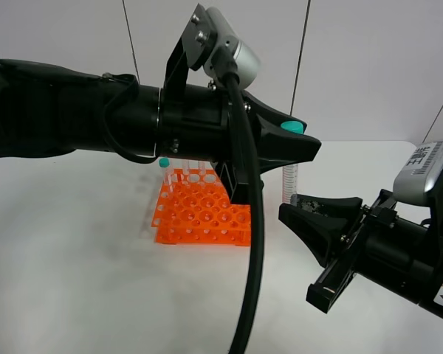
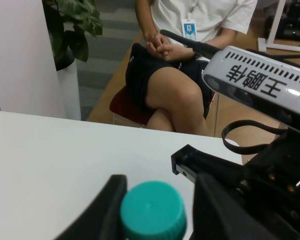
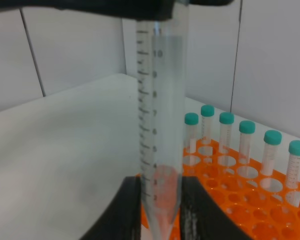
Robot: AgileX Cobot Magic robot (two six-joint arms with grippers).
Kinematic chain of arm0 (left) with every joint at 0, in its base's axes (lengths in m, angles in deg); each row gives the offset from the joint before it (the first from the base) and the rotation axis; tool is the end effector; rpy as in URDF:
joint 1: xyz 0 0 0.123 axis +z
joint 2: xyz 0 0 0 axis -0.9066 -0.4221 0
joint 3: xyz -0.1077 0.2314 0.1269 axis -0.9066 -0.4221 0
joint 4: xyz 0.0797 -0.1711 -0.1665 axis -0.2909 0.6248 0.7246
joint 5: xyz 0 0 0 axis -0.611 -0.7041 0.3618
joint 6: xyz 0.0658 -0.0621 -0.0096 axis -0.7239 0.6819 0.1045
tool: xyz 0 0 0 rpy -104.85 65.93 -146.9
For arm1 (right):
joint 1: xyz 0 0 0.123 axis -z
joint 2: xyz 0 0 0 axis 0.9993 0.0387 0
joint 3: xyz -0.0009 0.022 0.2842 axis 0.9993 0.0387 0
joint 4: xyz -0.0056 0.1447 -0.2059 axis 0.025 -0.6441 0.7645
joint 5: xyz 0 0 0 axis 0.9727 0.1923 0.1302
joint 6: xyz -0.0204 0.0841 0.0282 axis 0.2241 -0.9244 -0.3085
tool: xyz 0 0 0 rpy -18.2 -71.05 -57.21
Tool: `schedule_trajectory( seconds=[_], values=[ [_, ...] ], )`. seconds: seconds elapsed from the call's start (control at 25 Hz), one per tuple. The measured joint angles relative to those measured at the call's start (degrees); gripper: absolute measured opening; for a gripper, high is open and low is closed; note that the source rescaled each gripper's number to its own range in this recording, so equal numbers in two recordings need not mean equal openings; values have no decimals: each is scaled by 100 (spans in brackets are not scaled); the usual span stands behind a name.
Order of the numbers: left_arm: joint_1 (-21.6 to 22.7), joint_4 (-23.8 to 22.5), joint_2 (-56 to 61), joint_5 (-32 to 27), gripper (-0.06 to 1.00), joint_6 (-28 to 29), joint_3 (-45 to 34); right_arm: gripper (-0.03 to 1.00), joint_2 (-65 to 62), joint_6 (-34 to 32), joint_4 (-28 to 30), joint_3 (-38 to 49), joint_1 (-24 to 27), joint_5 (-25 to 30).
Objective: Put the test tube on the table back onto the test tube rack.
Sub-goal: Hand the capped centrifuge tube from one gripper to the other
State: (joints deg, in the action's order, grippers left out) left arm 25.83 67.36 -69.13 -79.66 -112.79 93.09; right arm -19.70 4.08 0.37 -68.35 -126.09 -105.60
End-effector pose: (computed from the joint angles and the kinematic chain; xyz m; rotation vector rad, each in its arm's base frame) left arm 0.2305 -0.2547 0.3104 1.1613 1.5050 -0.9105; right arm 0.1296 0.1169 0.2224 -0.6471 1.5784 0.6105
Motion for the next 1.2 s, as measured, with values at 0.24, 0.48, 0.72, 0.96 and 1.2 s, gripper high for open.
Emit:
schedule_trajectory(
  seconds=[0.24,0.48,0.72,0.96,1.2],
  values=[
    [0,6,0,-161,1,0,21,3,0,5,28,0,-2,-69],
    [0,-102,-54,-294,1,175,296,3,0,-13,-11,-9,-2,-304],
    [0,-164,-54,-326,1,299,424,3,-17,-65,-21,-9,-2,-389],
    [0,-195,-54,-296,1,316,424,13,-17,-135,258,-9,-2,-345],
    [0,-30,-49,-290,1,318,496,82,3,12,400,2,-2,-80]
  ],
)
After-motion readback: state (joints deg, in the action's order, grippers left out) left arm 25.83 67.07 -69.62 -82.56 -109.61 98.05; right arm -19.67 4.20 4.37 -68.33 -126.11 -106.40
